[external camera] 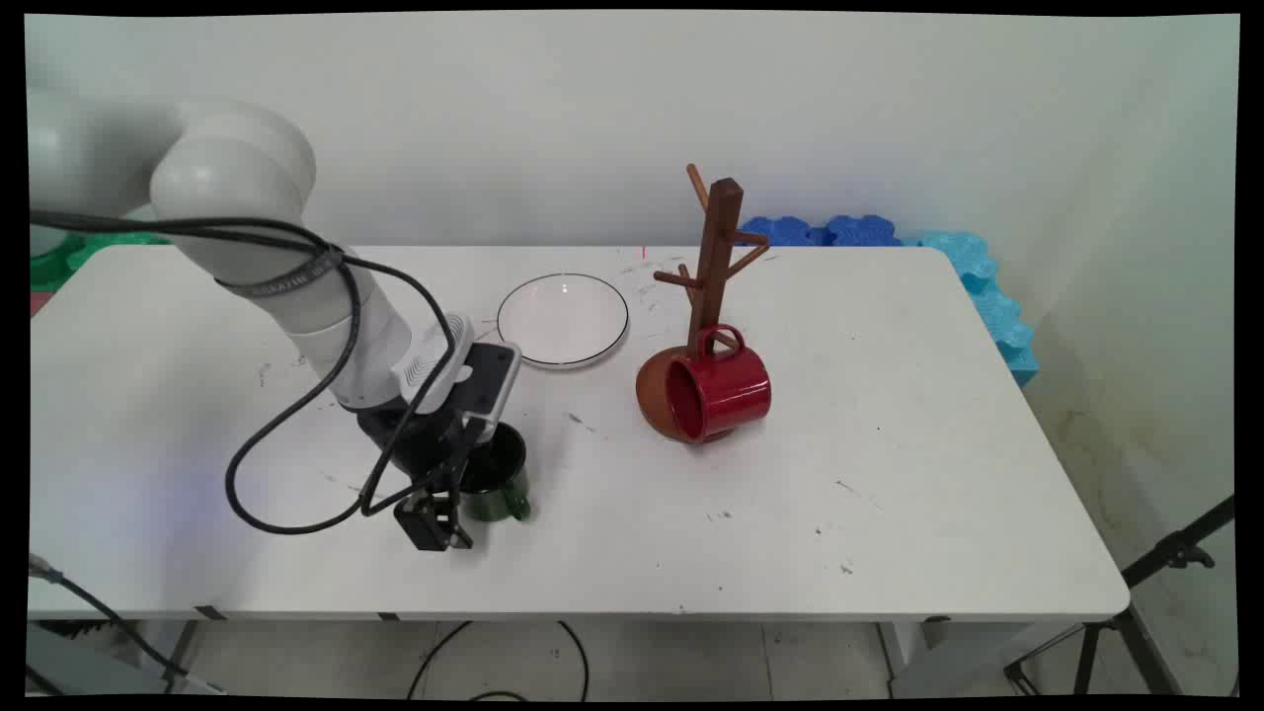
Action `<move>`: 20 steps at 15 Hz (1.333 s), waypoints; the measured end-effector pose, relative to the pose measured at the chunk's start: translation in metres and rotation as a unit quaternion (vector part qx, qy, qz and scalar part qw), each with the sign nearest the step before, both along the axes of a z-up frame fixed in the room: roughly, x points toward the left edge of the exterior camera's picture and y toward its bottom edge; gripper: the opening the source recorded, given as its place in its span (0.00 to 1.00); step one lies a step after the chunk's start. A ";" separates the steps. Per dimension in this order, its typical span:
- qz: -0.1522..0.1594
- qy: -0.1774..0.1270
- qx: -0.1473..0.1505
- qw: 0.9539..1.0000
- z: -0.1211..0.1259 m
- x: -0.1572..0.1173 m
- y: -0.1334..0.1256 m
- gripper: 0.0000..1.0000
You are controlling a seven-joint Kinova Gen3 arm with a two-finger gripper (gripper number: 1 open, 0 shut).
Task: Pick up the red mug from the rack
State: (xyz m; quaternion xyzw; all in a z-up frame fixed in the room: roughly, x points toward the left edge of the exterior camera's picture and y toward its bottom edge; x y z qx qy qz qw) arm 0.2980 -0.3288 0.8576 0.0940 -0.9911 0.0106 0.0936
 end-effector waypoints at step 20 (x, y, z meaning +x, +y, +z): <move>0.191 0.235 0.004 0.953 0.100 -0.018 -0.016 1.00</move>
